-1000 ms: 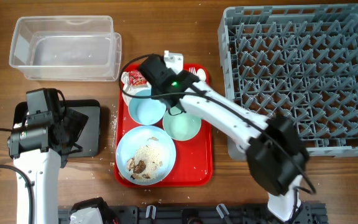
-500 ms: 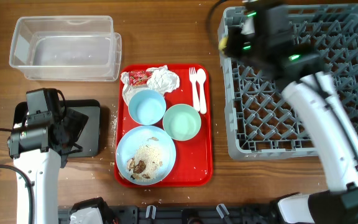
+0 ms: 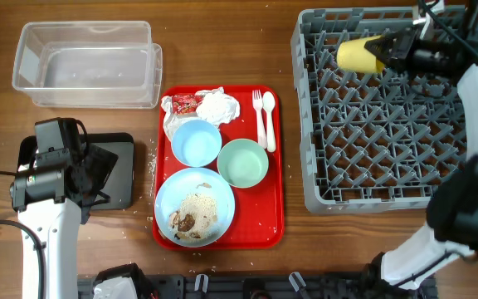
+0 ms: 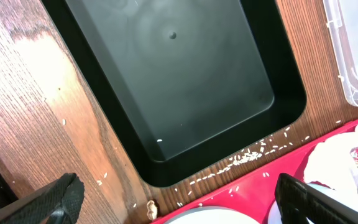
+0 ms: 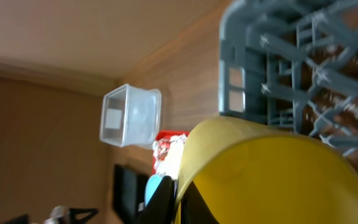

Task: Sort waste into correct bins and load items into the dishwasher rack
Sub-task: 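Lift the yellow cup and carry it right over the grey rack, then lower the yellow cup into the rack and open the right gripper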

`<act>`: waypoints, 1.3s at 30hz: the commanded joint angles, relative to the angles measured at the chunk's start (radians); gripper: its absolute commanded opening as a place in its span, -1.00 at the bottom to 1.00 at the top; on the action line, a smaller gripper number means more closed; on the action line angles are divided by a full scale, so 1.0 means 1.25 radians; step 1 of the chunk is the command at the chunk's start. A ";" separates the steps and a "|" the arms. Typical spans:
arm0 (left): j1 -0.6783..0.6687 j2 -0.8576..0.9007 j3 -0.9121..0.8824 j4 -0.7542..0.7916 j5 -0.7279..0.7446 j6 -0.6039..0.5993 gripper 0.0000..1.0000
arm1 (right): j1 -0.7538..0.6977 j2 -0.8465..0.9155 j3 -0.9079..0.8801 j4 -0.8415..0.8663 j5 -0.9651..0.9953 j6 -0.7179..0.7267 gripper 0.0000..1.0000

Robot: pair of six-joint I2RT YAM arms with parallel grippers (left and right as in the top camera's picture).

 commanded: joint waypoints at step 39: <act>0.001 -0.009 -0.002 0.002 -0.013 -0.011 1.00 | -0.127 -0.051 -0.075 -0.055 0.204 0.160 -0.09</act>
